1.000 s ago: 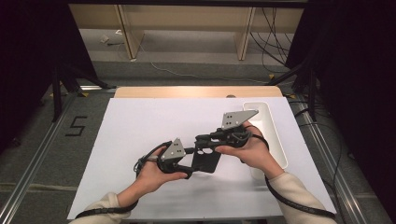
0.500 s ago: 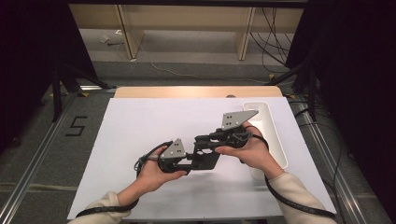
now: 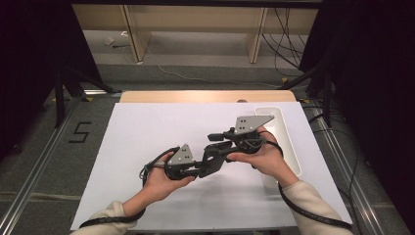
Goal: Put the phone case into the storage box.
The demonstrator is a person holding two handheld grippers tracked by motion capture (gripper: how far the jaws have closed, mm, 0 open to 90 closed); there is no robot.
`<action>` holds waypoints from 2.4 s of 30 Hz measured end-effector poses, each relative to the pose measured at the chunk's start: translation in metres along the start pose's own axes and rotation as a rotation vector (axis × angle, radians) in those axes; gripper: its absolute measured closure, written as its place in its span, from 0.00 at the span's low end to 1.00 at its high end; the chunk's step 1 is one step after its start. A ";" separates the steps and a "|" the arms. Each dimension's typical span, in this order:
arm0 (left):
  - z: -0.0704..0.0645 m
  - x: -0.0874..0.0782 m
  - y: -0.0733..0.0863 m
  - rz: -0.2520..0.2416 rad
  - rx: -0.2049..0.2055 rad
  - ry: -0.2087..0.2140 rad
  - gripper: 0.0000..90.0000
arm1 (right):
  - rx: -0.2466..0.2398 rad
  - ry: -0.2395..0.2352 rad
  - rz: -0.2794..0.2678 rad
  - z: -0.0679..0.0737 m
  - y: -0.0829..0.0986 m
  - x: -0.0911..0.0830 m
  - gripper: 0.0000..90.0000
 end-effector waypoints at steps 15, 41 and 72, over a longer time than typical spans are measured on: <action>0.016 -0.007 0.001 -0.006 -0.081 -0.084 0.89 | 0.065 0.077 -0.124 -0.014 -0.007 -0.010 0.29; 0.034 -0.006 -0.002 -0.026 -0.158 -0.182 0.89 | 0.110 0.303 -0.171 -0.032 0.009 -0.010 0.01; 0.025 0.007 -0.009 -0.026 -0.160 -0.181 0.89 | 0.155 0.360 -0.209 -0.034 0.008 0.014 0.00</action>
Point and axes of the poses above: each handheld gripper's, and its own axes: x roughly forward along the jaws, y roughly out of its underside, z roughly to its left, the point moved 10 cm from there along x, roughly forward along the jaws, and after that the axes turned 6 degrees about x, right-handed, at the moved point
